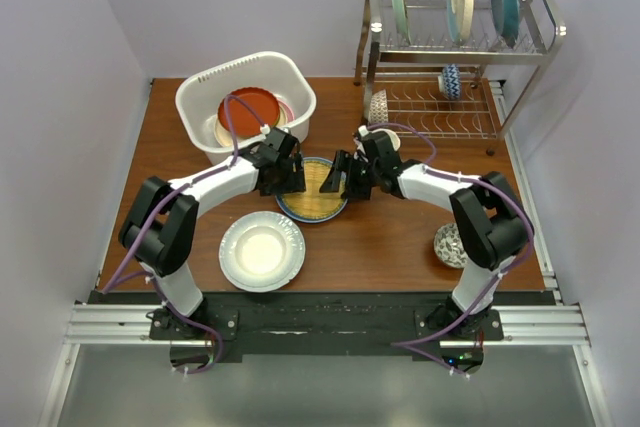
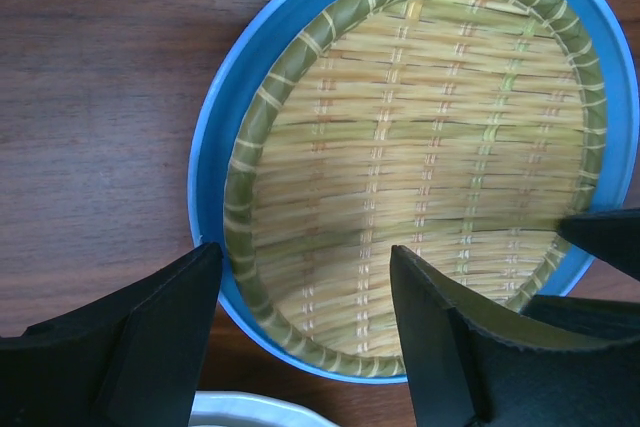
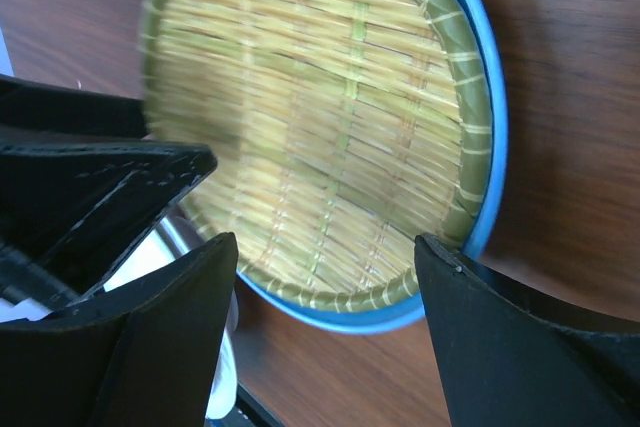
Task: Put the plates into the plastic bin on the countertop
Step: Pick up the plate at the center of the board.
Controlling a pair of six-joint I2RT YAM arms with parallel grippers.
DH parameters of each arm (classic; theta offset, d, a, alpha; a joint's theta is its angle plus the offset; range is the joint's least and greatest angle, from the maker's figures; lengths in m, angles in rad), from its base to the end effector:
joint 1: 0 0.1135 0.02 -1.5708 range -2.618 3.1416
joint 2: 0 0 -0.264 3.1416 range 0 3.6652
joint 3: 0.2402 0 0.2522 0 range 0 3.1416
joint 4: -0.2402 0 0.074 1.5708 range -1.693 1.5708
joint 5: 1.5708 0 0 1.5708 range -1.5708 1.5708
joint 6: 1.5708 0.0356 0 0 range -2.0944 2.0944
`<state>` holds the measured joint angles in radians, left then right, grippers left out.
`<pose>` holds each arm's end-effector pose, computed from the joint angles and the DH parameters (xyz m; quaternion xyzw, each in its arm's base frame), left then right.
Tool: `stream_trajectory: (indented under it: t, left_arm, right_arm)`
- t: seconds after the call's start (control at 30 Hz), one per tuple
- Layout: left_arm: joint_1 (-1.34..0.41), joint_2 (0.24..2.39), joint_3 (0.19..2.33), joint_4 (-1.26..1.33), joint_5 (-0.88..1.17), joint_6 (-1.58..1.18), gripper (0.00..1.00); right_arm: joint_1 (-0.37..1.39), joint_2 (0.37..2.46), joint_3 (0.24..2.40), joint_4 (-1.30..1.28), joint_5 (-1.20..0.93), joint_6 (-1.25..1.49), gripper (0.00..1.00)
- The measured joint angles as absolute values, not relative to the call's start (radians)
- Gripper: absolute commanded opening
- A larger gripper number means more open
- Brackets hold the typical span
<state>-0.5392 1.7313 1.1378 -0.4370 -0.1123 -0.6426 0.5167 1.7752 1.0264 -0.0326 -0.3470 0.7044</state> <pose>0.3067 -0.1789 0.1931 -0.0647 0.9602 -0.1035 0.2514 0.3159 0.1934 0.1735 0.0191 0.9115 0.3477 0.2190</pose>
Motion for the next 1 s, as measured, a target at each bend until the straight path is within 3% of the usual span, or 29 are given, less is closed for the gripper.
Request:
stream_trajectory:
  t: [0.27, 0.63, 0.83, 0.87, 0.97, 1.0]
  left_arm:
    - [-0.539, 1.732, 1.144, -0.438, -0.120, -0.638, 0.73]
    - [-0.536, 1.734, 1.138, -0.404, -0.088, -0.635, 0.50]
    - [-0.527, 1.733, 1.132, -0.378, -0.052, -0.635, 0.24]
    - [-0.521, 1.732, 1.130, -0.366, -0.042, -0.638, 0.14]
    - [-0.502, 1.710, 1.118, -0.321, 0.003, -0.661, 0.00]
    - [-0.496, 1.697, 1.114, -0.308, 0.020, -0.667, 0.00]
  right_arm:
    - [0.526, 1.813, 1.034, -0.002, -0.362, 0.706, 0.75]
    - [0.526, 1.813, 1.029, 0.002, -0.362, 0.703, 0.75]
    - [0.522, 1.813, 1.026, 0.003, -0.362, 0.699, 0.75]
    - [0.520, 1.813, 1.026, 0.003, -0.362, 0.699, 0.75]
    - [0.516, 1.813, 1.023, 0.003, -0.361, 0.698, 0.75]
    - [0.514, 1.812, 1.023, 0.004, -0.360, 0.698, 0.75]
